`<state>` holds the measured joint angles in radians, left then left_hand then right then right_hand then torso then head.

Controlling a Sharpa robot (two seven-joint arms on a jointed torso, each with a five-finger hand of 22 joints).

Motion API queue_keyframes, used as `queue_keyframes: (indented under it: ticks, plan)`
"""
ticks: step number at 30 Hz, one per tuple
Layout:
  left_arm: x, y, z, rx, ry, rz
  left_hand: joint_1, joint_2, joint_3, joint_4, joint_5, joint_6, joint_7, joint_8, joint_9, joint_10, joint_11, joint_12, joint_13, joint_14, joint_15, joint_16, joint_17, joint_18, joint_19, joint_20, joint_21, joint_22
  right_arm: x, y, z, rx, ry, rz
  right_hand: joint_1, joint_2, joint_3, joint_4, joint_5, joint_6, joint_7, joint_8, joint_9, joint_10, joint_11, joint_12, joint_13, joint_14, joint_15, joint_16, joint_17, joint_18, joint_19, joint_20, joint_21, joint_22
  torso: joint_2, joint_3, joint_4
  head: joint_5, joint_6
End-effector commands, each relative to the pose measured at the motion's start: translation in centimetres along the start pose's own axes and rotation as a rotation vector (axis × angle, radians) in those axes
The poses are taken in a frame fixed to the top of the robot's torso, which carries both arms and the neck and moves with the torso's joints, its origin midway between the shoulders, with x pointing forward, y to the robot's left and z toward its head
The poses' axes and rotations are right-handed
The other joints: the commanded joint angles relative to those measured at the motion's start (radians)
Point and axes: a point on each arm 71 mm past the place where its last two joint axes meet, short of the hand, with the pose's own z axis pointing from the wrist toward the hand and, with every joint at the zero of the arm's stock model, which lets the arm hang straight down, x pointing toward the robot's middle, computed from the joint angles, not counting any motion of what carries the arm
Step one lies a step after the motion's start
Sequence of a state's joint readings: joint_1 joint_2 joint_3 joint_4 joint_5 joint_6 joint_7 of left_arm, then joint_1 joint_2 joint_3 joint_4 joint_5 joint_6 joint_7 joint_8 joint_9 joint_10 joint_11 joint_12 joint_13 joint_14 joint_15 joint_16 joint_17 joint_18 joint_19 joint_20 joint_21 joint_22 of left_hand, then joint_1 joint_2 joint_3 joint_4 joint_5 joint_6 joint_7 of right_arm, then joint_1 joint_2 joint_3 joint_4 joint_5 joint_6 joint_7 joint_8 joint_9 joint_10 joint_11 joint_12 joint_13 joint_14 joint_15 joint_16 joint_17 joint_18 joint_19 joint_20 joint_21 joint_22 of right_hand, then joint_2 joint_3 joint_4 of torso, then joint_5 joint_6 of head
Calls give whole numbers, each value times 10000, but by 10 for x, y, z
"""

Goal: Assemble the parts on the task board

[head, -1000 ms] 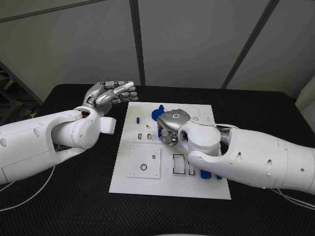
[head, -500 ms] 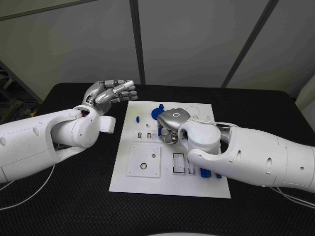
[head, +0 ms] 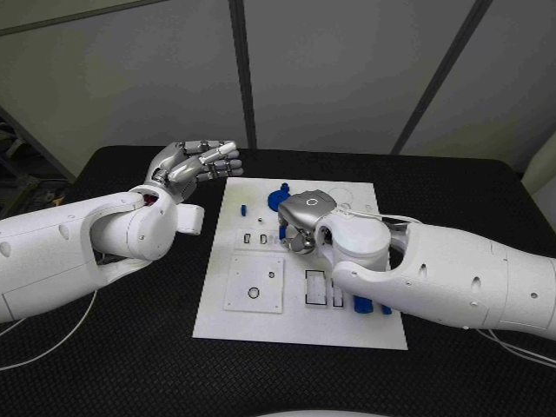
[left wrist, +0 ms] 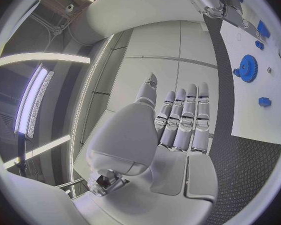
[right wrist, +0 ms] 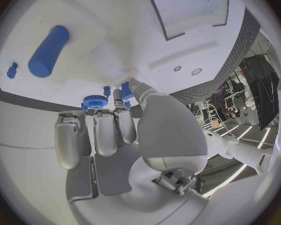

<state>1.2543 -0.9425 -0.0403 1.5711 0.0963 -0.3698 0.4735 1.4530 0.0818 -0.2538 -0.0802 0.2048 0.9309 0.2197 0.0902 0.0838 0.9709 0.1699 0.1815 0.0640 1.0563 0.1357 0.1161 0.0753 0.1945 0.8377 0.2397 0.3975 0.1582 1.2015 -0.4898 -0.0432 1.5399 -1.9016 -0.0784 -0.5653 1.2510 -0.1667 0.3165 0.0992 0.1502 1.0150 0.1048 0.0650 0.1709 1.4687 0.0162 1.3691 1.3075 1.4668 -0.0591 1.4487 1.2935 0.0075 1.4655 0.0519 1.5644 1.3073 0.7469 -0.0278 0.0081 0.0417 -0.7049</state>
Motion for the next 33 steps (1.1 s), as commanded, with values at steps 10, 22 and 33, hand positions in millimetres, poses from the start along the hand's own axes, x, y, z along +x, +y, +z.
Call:
queue_keyframes:
  ticks: [10,22,33]
  plan:
    - [1,-1,1,78,21,11,-37,90,19,-53,-44,87,6,-51,-9,17,48,-15,-9,17,24,-33,-10,-145,-52,24,41,-17,4,0,0,-51,258,0,-52,-70,-24,103,-57,-160,29,-42,-16,104,70,-99,1033,455,93,-88,-56,-75,1053,102,64,2635,-1,-1,-2,-11,-18]
    - [0,-1,1,74,-10,26,-37,90,19,-53,-44,87,6,-51,-9,17,48,-15,-9,17,24,-33,-10,-145,-52,24,41,-17,4,-1,1,-35,296,22,-69,-161,-101,208,-82,-452,67,-41,-36,31,106,-245,930,422,119,-181,-197,-75,1053,127,64,2635,2,0,2,-16,-29]
    - [-1,-1,1,79,-36,38,-37,90,19,-53,-44,87,6,-51,-9,17,48,-15,-9,17,24,-33,-10,-145,-52,24,41,-17,4,-1,0,-39,295,30,-76,-183,-122,232,-90,-482,70,-35,-35,15,110,-279,905,414,123,-203,-235,-75,1053,131,64,2635,2,-2,-1,-25,-42]
